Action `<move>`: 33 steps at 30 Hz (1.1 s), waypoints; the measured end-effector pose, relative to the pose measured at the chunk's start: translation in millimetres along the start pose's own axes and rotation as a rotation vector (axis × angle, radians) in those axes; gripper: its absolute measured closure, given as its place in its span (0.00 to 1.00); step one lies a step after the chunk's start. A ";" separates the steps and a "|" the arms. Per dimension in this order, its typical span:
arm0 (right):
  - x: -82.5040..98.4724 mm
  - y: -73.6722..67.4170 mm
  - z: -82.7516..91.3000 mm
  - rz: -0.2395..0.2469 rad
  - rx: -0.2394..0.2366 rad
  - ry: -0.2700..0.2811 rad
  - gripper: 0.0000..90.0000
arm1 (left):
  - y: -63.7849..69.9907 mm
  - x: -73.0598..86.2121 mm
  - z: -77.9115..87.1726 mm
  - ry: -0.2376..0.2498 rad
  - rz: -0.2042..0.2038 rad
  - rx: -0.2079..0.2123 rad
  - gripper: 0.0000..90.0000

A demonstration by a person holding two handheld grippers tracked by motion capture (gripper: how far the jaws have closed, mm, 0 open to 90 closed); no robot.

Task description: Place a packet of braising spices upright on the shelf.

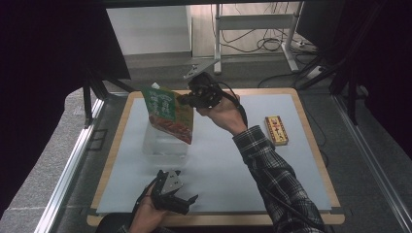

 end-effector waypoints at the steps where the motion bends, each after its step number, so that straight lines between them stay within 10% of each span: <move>1: -1.2 0.1 -1.1 0.000 0.002 0.001 0.99 | 0.3 0.0 -0.2 0.003 0.003 0.001 0.02; 33: 9.4 6.4 -43.1 -0.020 -0.029 -0.046 0.99 | 0.2 0.6 -1.0 -0.002 0.005 0.005 0.02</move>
Point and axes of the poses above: each handheld gripper's, and its own axes: z roughly backward along the jaws, x roughly out of its underside, y roughly to its right, the point moved 1 cm from there along -z, roughly forward along the jaws
